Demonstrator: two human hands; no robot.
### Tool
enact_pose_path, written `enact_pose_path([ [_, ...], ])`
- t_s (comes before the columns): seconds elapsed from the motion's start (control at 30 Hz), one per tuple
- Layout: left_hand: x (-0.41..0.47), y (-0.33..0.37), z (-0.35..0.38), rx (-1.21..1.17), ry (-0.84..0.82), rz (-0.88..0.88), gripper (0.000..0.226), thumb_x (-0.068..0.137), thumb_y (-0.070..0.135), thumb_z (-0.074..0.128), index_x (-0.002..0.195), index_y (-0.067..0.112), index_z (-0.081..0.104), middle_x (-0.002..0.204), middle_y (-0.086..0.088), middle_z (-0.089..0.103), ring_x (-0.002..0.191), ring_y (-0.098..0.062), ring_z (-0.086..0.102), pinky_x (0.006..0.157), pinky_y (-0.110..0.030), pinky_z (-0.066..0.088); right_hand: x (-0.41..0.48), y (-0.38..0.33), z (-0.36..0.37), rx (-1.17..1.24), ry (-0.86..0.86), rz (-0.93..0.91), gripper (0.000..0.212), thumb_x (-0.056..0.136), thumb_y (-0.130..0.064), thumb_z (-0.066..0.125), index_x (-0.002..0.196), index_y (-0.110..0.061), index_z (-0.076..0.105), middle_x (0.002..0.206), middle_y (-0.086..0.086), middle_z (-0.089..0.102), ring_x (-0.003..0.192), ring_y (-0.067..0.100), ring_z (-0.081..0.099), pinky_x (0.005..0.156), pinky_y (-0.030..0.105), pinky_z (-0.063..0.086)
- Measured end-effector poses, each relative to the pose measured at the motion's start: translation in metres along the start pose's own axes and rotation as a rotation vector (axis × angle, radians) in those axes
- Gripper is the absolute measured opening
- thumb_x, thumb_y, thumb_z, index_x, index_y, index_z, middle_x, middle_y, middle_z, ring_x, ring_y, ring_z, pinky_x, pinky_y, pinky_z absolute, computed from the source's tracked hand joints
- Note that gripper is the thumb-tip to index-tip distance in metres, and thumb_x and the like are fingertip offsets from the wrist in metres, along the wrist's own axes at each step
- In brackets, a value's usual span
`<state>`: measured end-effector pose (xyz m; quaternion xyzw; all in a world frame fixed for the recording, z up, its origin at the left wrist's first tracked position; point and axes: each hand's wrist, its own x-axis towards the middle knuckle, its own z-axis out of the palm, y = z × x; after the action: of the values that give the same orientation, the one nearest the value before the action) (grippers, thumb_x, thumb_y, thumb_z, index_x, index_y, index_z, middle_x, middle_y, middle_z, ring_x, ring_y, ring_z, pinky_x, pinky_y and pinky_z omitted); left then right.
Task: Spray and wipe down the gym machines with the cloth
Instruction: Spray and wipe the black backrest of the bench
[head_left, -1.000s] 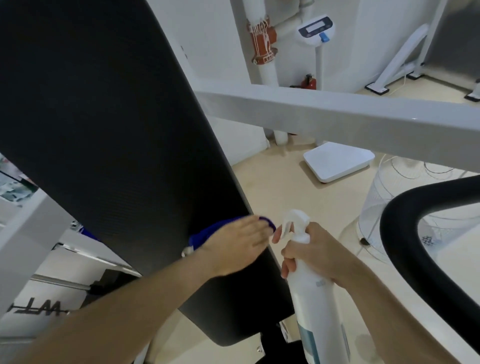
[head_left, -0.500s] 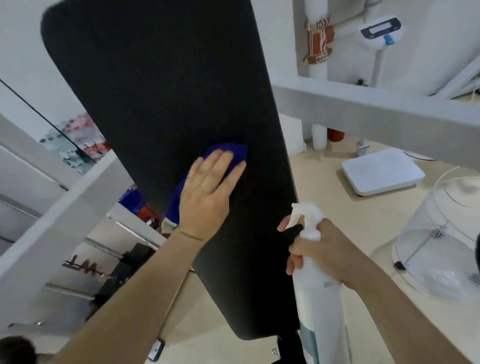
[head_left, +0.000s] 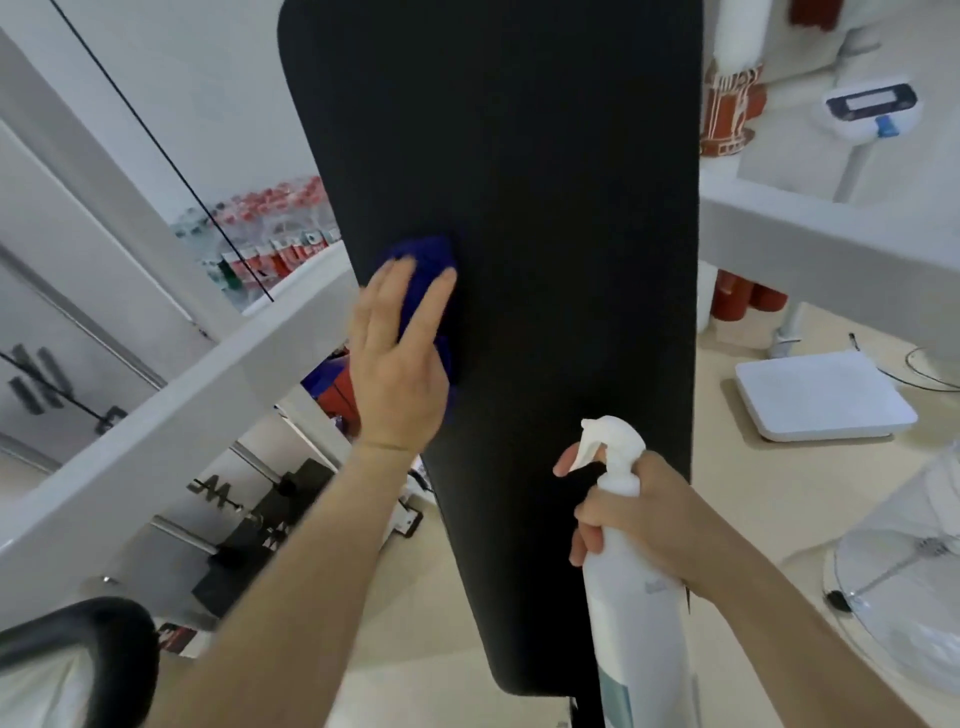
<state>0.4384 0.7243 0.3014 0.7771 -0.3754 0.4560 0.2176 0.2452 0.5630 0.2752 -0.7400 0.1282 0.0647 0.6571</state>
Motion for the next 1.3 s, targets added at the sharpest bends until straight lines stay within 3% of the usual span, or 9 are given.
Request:
enact_pose_path([
  [0.17,-0.07,0.036,-0.01,-0.342,-0.049,-0.6,0.062,0.09,0.0,0.044,0.145,0.027,0.037,0.155,-0.003,0.027,0.142,-0.004,0.021,0.116,-0.019,0.018,0.005,0.003,0.012,-0.127,-0.043,0.067,0.031,0.068,-0.026,0.058,0.097,-0.016,0.062,0.06,0.005,0.063,0.07,0.026,0.074,0.083,0.041,0.06],
  [0.33,-0.049,0.024,-0.022,-0.82,-0.048,-1.429,0.038,0.098,0.045,0.044,0.133,0.059,0.039,0.15,0.008,0.033,0.129,-0.023,0.04,0.11,-0.054,0.028,0.014,0.004,0.027,-0.216,-0.048,0.1,0.028,0.07,-0.026,0.06,0.097,-0.021,0.064,0.063,0.006,0.067,0.07,0.021,0.074,0.087,0.042,0.058],
  [0.43,-0.059,0.028,-0.019,-0.839,-0.116,-1.44,0.037,0.097,0.056,0.037,0.135,0.057,0.036,0.144,0.009,0.037,0.129,-0.024,0.037,0.11,-0.052,0.025,0.02,0.0,0.031,-0.209,-0.096,0.078,0.024,0.084,-0.012,0.06,0.103,-0.027,0.064,0.062,0.007,0.065,0.071,0.021,0.074,0.089,0.04,0.056],
  [0.67,-0.169,0.051,0.004,-0.725,-0.236,-1.749,0.052,0.097,0.062,0.022,0.138,0.037,0.043,0.144,-0.002,0.046,0.133,-0.028,0.04,0.114,-0.054,0.025,0.03,0.02,0.042,-0.254,-0.188,0.159,0.025,0.066,-0.016,0.06,0.091,-0.014,0.063,0.065,0.011,0.069,0.072,0.024,0.074,0.086,0.043,0.056],
  [0.8,-0.171,0.037,0.007,-0.786,-0.254,-2.099,0.035,0.089,0.061,0.047,0.092,0.028,0.061,0.113,-0.007,0.06,0.105,-0.032,0.052,0.106,-0.05,0.035,0.028,0.029,0.045,-0.238,-0.183,0.145,0.027,0.078,-0.004,0.057,0.099,-0.019,0.062,0.062,0.013,0.065,0.069,0.021,0.073,0.079,0.03,0.05],
  [0.87,-0.154,0.035,0.001,-0.872,-0.186,-2.214,0.037,0.085,0.058,0.055,0.088,0.022,0.061,0.107,-0.01,0.062,0.092,-0.029,0.054,0.094,-0.043,0.039,0.024,0.029,0.047,-0.223,-0.178,0.137,0.035,0.075,-0.008,0.056,0.105,-0.024,0.061,0.06,0.011,0.062,0.068,0.022,0.073,0.079,0.029,0.051],
  [1.0,-0.096,0.035,-0.02,-1.025,0.052,-1.993,0.028,0.091,0.049,0.056,0.092,0.022,0.065,0.091,-0.002,0.068,0.087,-0.022,0.061,0.08,-0.035,0.045,0.018,0.033,0.047,-0.171,-0.145,0.129,0.041,0.07,-0.014,0.054,0.108,-0.025,0.061,0.056,0.007,0.06,0.069,0.027,0.073,0.089,0.042,0.055],
  [1.13,-0.035,0.026,-0.024,-0.968,0.157,-1.374,0.032,0.098,0.026,0.054,0.128,0.037,0.058,0.137,0.012,0.053,0.122,-0.007,0.051,0.101,-0.028,0.044,0.014,0.041,0.042,-0.177,-0.104,0.162,0.04,0.068,-0.02,0.057,0.106,-0.028,0.062,0.059,0.004,0.064,0.072,0.023,0.073,0.09,0.045,0.056],
  [1.3,-0.034,0.037,-0.019,-0.737,0.258,-0.997,0.05,0.095,0.01,0.056,0.143,0.018,0.044,0.148,0.004,0.043,0.136,-0.007,0.039,0.114,-0.025,0.033,0.008,0.048,0.031,-0.174,-0.09,0.145,0.037,0.069,-0.021,0.057,0.105,-0.028,0.061,0.058,0.002,0.062,0.072,0.025,0.073,0.089,0.047,0.056],
])
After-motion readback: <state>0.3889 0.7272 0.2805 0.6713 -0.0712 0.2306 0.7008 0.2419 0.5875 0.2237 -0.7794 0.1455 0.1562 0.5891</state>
